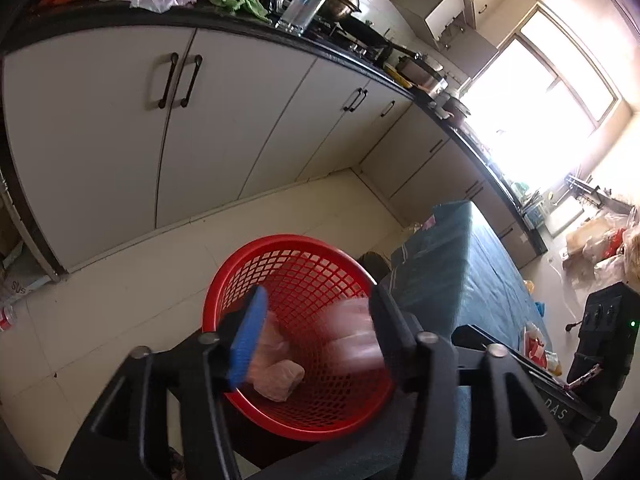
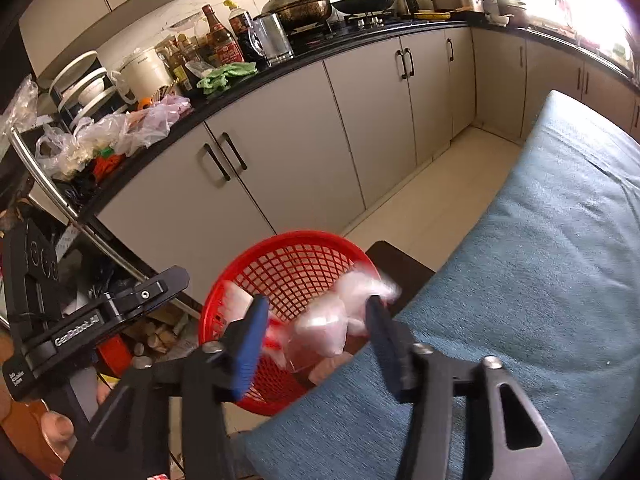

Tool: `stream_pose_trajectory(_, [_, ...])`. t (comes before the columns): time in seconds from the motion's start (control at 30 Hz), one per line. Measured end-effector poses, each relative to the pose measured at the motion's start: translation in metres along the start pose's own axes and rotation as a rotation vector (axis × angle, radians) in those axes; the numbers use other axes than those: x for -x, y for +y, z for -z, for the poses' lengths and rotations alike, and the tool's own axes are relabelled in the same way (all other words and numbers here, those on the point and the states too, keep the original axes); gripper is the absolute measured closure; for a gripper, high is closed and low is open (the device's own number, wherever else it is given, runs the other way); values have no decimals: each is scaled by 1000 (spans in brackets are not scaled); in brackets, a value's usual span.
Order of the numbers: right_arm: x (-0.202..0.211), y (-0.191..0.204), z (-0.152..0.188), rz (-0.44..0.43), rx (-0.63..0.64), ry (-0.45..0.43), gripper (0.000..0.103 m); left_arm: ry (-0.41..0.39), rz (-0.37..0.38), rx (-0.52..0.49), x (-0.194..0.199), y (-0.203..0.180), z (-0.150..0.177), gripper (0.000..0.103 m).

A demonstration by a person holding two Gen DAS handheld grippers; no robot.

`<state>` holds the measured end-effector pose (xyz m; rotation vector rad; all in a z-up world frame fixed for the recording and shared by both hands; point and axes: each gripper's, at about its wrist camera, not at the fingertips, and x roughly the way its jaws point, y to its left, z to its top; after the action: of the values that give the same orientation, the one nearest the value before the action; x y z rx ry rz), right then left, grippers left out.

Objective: Collect trash
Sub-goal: 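Carry both bags to the red basket and open both tools over it, then move both tools back to the table toward the cartons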

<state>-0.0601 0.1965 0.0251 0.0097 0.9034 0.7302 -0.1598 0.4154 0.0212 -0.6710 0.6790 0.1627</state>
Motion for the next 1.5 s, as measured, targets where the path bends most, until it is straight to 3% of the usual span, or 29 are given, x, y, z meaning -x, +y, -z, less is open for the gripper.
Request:
stream_pose_trajectory(0.23, [8,-12,8,26,-28,9,43,-4,-19,-16,4,-9,1,40])
stream_pose_trajectory(0.8, [44,-48,37,61,-114,-16,37,-49,-184,-204,16,-60,22,32])
stream_pose_trajectory(1.5, [100,-96,74,104,-213,-78,33,-41,-196,-351,27,-119,49,27])
